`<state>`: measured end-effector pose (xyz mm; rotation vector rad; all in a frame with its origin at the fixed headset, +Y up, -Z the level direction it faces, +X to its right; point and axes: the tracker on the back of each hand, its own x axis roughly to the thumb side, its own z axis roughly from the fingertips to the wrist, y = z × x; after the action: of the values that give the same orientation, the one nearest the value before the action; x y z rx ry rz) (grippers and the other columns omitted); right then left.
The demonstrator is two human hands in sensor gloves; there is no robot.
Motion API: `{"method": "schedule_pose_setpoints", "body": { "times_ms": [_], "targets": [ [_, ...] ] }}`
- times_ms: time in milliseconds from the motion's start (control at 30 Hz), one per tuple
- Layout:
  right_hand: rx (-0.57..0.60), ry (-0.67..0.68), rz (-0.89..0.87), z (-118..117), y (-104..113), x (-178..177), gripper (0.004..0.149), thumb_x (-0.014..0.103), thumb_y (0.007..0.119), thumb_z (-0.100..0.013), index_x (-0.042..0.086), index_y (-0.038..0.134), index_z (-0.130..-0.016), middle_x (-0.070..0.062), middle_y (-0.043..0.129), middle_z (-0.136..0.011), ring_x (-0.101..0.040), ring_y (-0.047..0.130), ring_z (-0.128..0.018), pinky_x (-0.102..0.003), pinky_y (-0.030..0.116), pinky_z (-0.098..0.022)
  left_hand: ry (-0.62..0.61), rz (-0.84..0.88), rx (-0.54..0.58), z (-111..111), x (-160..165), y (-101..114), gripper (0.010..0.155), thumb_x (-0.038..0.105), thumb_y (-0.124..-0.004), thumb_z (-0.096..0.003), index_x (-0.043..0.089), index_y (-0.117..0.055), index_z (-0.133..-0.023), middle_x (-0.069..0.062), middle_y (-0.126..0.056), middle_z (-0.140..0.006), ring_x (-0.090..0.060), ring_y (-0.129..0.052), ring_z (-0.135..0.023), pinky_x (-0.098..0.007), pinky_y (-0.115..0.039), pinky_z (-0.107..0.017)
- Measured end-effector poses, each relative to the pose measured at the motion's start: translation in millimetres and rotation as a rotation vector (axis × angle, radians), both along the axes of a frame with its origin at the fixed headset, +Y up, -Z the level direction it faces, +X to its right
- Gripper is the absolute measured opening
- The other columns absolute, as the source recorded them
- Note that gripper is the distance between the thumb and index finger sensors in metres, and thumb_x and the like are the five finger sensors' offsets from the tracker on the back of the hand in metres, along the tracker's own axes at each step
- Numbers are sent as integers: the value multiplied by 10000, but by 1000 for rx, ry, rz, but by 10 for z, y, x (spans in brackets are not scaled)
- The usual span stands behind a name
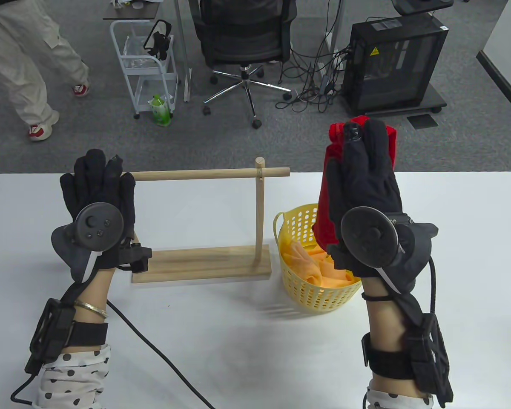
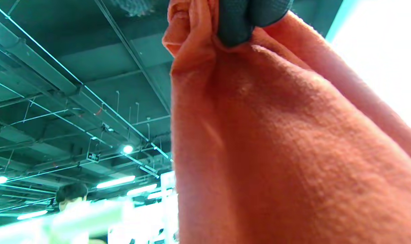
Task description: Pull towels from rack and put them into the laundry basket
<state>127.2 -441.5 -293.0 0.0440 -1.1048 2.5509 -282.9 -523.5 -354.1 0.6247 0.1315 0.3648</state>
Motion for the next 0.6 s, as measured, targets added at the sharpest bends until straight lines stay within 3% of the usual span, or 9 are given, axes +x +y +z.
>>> {"method": "schedule_pose_setpoints", "body": {
  "times_ms": [233, 367, 467, 600],
  "targets": [
    [-223, 67, -8, -209, -686, 54, 613, 492, 578, -632, 229, 515, -1182, -89, 363, -1230, -292, 661, -1066, -423, 577, -830, 4, 3, -6, -5, 4, 3, 630, 575, -400, -637, 292, -587, -1168, 96, -359, -1310, -149, -291, -1238, -389, -95, -940],
    [-453, 133, 6, -356, -1087, 79, 602, 491, 580, -632, 242, 552, -1179, -76, 386, -1244, -329, 639, -1076, -488, 527, -832, 1, 35, -37, 2, 12, 44, 622, 567, -424, -655, 285, -606, -1178, 103, -371, -1323, -148, -275, -1253, -425, -24, -913],
    [-606, 151, 27, -439, -1303, 82, 601, 500, 567, -637, 257, 544, -1186, -49, 390, -1259, -380, 481, -1120, -525, 413, -849, -8, 82, -69, 11, 14, 74, 616, 561, -448, -665, 282, -612, -1189, 100, -368, -1332, -159, -212, -1257, -434, 45, -880],
    [-730, 123, 64, -497, -1511, 70, 599, 502, 561, -636, 235, 601, -1171, -83, 488, -1237, -392, 497, -1109, -534, 426, -838, -27, 112, -114, -7, -14, 108, 621, 571, -461, -667, 292, -594, -1205, 96, -345, -1341, -176, -114, -1255, -459, 76, -858]
  ]
}}
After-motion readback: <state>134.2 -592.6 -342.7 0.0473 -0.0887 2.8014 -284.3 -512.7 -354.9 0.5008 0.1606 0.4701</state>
